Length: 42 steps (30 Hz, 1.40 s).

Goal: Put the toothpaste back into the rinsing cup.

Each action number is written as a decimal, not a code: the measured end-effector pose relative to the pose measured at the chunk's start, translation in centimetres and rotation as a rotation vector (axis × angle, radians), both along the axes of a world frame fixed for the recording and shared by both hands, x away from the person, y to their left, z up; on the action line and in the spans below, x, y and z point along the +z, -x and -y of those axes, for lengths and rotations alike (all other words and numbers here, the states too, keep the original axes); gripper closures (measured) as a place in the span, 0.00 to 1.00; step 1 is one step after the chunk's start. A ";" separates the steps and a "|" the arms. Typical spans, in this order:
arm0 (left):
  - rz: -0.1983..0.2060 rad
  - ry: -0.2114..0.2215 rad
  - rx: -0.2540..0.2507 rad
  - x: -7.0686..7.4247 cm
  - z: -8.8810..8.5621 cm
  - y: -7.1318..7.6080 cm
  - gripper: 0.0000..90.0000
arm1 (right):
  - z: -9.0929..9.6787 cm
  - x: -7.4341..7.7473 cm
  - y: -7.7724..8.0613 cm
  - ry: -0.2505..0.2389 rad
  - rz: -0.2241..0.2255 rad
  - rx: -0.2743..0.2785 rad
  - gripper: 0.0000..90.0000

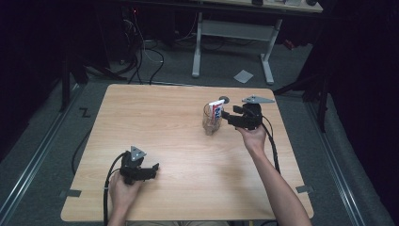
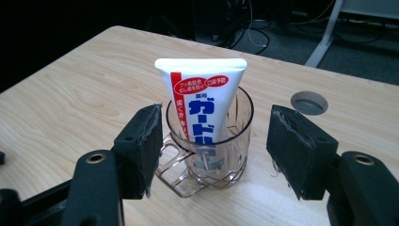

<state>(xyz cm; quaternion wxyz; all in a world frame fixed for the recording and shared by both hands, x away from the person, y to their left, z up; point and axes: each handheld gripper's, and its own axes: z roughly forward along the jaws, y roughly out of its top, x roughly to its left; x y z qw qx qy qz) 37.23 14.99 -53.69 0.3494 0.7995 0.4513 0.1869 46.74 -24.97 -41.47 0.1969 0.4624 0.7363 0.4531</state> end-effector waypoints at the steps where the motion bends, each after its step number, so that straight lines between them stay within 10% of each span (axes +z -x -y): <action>1: 0.000 0.000 0.000 0.0 0.0 0.0 0.17 | 0.1 0.1 0.1 -0.008 -0.005 -0.003 0.41; 42: 0.000 0.001 0.001 0.0 0.0 0.0 0.17 | 3.9 0.7 5.7 -0.053 0.015 -0.051 0.43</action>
